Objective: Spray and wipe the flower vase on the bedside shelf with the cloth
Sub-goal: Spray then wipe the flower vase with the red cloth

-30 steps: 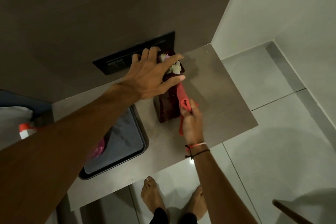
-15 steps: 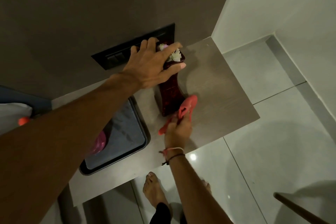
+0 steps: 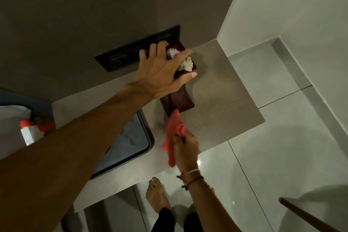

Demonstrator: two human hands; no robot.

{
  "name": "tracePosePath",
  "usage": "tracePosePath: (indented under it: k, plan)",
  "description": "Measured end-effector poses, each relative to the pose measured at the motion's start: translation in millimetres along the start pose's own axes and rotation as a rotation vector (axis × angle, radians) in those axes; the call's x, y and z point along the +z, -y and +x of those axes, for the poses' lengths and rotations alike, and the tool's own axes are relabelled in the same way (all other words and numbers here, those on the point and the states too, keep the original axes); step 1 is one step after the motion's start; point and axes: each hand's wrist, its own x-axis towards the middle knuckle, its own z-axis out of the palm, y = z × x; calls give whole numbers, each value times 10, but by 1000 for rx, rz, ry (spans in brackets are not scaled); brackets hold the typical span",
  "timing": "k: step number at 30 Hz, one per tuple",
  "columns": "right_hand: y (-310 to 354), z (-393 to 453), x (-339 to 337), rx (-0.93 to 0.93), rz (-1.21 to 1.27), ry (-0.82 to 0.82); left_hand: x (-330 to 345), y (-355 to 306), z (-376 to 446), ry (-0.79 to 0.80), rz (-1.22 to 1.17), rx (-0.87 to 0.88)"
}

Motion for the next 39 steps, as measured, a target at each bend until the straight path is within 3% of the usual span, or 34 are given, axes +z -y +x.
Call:
tracePosePath:
  k: [8, 15, 19, 22, 26, 29, 34, 39]
  plan:
    - [-194, -117, -921, 423, 538, 67, 200, -201, -15, -123, 47, 59]
    - [-116, 20, -852, 316, 309, 305, 89, -106, -292, -207, -77, -59]
    - [94, 189, -380, 253, 195, 414, -243, 432, -681, -279, -42, -185]
    - [328, 275, 44, 218, 156, 406, -471, 847, -1029, -310, -11, -286]
    - [644, 257, 416, -61, 13, 282, -712, 1241, -1447, -379, 49, -377]
    - [743, 242, 609, -235, -113, 378, -811, 1440, -1685, -404, 63, -442]
    - [736, 299, 1070, -120, -251, 587, -833, 1614, -2048, -417, 75, -507]
    - [549, 354, 1048, -168, -515, 478, -817, 1668, -2325, -380, 97, -524]
